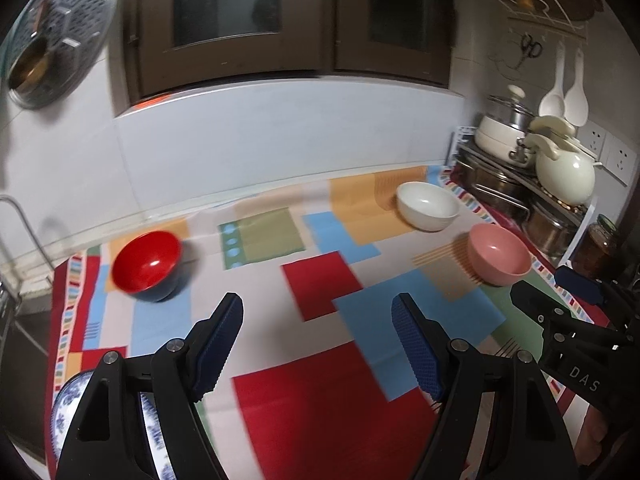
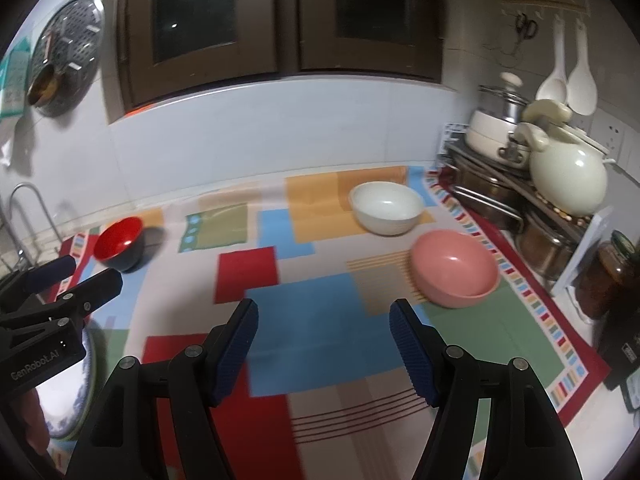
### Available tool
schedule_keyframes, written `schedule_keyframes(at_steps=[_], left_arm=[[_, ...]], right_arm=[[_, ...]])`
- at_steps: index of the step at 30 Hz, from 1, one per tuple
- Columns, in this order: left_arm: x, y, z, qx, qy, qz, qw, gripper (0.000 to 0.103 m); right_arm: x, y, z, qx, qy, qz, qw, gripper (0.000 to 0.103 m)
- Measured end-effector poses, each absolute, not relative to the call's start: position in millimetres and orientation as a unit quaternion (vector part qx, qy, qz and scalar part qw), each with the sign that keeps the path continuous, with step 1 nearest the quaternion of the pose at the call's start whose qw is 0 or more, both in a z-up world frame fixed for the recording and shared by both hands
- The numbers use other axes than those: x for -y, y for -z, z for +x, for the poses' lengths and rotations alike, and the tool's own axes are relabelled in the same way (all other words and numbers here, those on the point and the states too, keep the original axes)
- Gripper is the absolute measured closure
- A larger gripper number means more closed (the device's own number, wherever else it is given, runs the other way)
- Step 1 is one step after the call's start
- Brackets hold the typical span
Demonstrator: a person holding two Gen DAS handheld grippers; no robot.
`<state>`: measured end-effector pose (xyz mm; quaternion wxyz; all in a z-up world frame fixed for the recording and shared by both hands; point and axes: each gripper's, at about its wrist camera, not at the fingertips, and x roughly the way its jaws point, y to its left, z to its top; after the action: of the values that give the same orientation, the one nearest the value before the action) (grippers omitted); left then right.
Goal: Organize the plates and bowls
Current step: 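Withdraw both grippers from the stack and turn toward the pink bowl, then move both grippers to the rim of the pink bowl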
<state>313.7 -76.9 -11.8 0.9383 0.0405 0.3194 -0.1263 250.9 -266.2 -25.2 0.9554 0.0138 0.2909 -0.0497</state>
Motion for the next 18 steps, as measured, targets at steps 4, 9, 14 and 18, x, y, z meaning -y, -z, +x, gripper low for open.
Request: schedule_keyframes(at_steps=[4,9,14,18], left_arm=[[102.9,11.5,323.5,-0.322,0.142,0.05,0.935,0.026],[134.0,13.5,337.2,-0.332,0.162,0.07,0.927,0.026],[161.0,15.8,350.4,-0.336,0.181,0.082,0.921,0.026],[186.7,18.7,365.8,-0.341,0.2,0.087,0.914,0.026]], right_arm=[[289.0,23.6,254.8,-0.288,0.065,0.021,0.955,0.034],[316.6,22.7,260.2,-0.287,0.091,0.031,0.953,0.034],[343.0,24.7,265.3,-0.286,0.118,0.045,0.95,0.034],[363.5,28.9,272.2,-0.291,0.133,0.057,0.946,0.034]])
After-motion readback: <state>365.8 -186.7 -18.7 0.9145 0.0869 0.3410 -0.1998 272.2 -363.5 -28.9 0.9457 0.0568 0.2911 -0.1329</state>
